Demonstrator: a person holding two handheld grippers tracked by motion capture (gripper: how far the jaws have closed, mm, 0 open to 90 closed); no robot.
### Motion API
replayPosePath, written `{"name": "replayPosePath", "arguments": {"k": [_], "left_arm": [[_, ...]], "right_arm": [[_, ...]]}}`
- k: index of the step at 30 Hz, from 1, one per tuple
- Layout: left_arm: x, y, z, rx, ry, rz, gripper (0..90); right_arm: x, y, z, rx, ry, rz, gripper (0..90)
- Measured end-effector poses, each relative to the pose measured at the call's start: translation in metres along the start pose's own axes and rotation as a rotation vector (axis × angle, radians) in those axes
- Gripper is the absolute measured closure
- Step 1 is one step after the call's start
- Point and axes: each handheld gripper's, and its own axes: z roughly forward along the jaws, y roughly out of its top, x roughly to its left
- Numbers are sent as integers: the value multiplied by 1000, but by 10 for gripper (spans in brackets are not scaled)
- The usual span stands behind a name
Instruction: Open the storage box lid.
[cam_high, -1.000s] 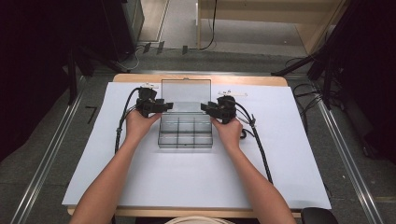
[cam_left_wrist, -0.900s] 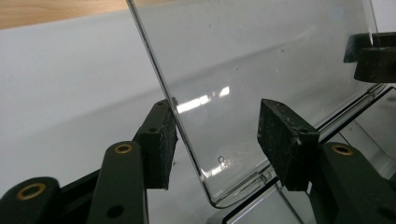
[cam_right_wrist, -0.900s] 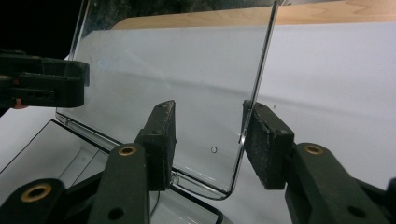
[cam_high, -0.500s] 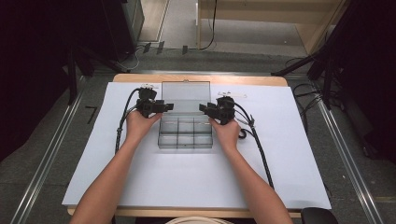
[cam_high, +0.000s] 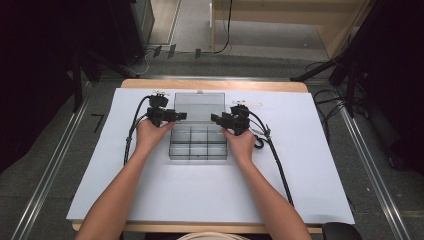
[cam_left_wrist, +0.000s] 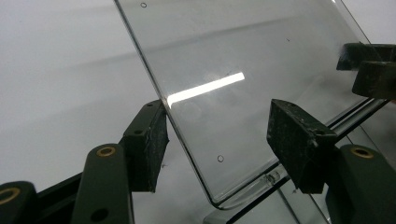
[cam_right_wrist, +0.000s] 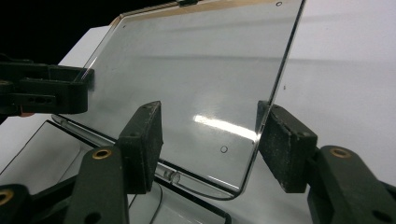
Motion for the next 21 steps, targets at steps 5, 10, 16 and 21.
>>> {"name": "replayPosePath", "arguments": {"k": [5, 10, 16, 21], "left_arm": [[0, 0, 1, 3, -1, -7, 388], [2, 0, 2, 16, -11, -34, 385], [3, 0, 2, 23, -17, -36, 384], [3, 0, 2, 26, -19, -42, 383]], "right_arm": [[1, -1, 1, 0, -5, 1, 408], [1, -2, 3, 2, -6, 8, 376], [1, -3, 4, 7, -3, 4, 359], [2, -3, 4, 8, -5, 3, 350]]}}
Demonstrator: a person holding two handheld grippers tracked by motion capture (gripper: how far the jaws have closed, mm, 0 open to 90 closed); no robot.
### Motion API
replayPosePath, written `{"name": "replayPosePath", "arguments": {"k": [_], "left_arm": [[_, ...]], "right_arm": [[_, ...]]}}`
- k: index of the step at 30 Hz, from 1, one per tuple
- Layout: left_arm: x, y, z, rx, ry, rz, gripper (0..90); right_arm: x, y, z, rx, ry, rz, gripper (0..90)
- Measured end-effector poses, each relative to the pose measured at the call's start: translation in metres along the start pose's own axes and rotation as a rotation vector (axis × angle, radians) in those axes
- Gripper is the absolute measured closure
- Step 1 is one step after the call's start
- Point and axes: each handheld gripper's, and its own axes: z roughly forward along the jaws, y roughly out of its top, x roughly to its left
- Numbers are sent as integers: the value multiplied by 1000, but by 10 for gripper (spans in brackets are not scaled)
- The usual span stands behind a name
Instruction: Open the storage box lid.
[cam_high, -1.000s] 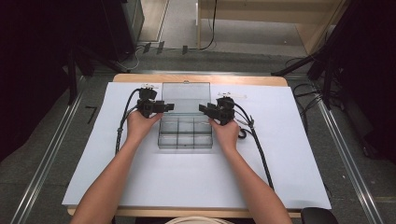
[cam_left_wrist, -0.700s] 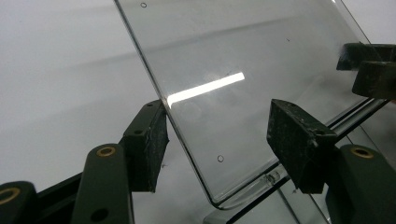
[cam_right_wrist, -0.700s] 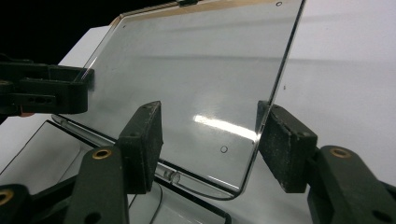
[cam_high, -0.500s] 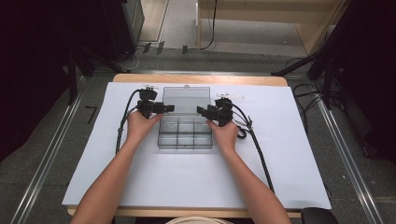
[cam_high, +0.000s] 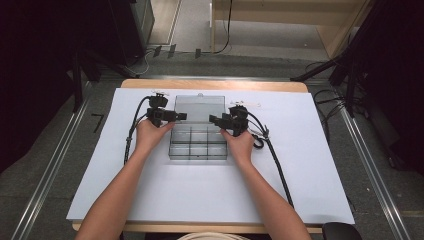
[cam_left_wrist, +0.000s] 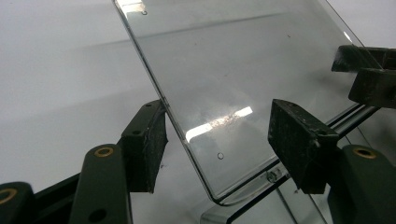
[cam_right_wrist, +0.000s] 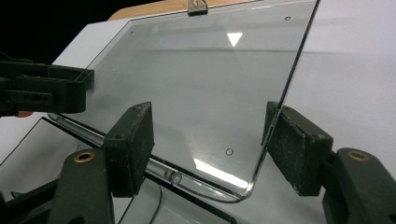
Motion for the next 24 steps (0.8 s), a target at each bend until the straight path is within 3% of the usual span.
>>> {"name": "replayPosePath", "arguments": {"k": [15, 24], "left_arm": [[1, 0, 1, 24, -5, -40, 365], [2, 0, 2, 28, -5, -31, 347]], "right_arm": [[-3, -1, 2, 2, 8, 12, 321], [-7, 0, 2, 17, 4, 36, 300]]}}
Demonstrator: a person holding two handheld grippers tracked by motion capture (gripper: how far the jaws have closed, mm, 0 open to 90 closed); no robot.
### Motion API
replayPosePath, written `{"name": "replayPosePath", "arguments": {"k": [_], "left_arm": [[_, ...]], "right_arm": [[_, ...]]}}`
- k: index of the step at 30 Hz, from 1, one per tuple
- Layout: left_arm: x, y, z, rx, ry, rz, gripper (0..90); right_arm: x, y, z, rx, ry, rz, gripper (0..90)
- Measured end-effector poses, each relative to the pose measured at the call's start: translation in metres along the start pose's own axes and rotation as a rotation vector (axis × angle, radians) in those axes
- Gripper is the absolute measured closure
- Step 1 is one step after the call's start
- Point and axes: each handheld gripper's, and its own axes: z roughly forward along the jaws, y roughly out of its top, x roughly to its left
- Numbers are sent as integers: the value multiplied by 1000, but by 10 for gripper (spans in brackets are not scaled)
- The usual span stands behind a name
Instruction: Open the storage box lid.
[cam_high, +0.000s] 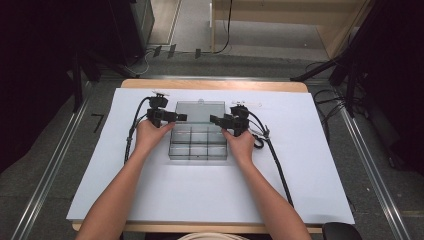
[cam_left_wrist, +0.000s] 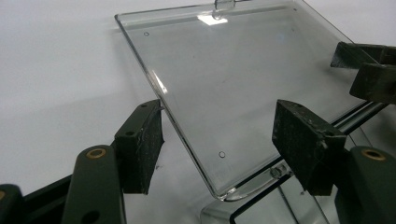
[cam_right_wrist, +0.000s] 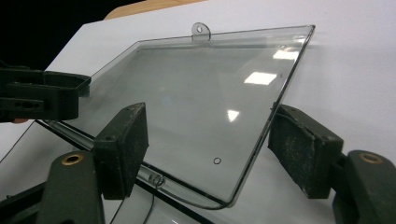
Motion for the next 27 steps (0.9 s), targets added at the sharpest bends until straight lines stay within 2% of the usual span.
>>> {"name": "replayPosePath", "arguments": {"k": [16, 27], "left_arm": [[1, -1, 1, -4, -5, 8, 347], [1, -1, 1, -6, -4, 12, 347]], "right_arm": [[-3, 1, 0, 18, 9, 32, 308], [-5, 2, -2, 14, -16, 14, 337]]}}
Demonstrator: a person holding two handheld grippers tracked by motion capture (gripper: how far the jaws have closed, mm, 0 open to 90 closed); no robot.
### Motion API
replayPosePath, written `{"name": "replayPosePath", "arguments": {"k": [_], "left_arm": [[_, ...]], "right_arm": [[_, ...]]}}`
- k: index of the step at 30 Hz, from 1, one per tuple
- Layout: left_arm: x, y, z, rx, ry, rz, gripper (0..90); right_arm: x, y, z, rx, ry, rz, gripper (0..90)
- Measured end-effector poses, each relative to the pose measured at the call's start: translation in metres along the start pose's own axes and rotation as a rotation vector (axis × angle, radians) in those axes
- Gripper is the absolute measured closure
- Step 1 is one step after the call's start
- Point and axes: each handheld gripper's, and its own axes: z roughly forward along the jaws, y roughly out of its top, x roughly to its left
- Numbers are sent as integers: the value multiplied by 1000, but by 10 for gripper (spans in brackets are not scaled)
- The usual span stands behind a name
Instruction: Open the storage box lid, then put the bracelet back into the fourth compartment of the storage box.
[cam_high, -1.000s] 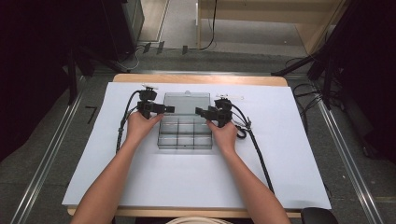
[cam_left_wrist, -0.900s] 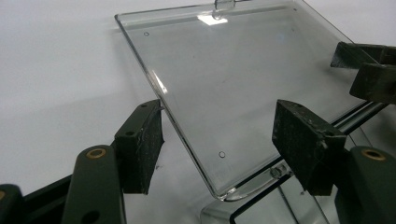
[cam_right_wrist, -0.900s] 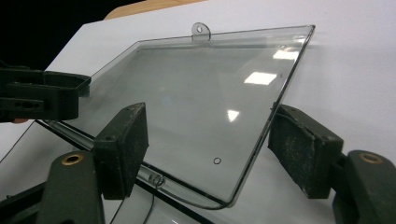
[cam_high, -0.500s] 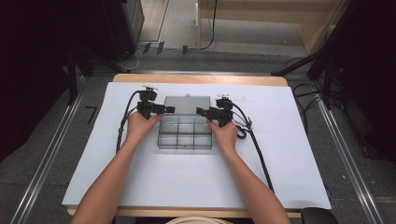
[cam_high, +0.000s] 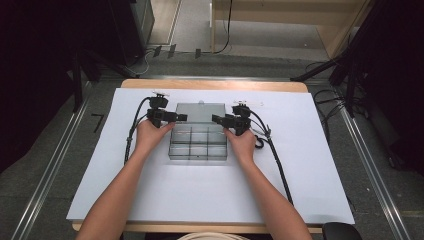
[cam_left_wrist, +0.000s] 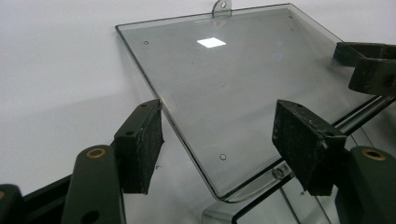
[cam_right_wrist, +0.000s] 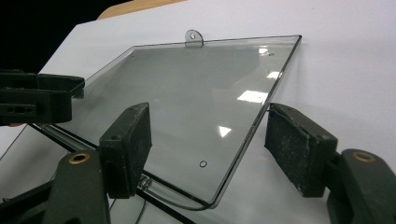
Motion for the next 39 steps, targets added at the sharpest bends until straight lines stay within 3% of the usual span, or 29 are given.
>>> {"name": "replayPosePath", "arguments": {"k": [8, 14, 20, 30, 39], "left_arm": [[-6, 2, -5, -6, 38, 23, 380], [-11, 4, -17, -18, 15, 25, 380], [-20, 5, -27, 7, -13, 39, 365], [-33, 2, -41, 11, -32, 82, 365], [-33, -10, -53, 24, -29, 75, 366]], "right_arm": [[2, 7, -10, 13, -30, -43, 396], [1, 13, -21, 29, -49, -76, 412], [5, 15, -31, 77, -67, -124, 450], [18, 15, -48, 153, -50, -198, 484], [24, 15, -65, 225, -24, -246, 512]]}}
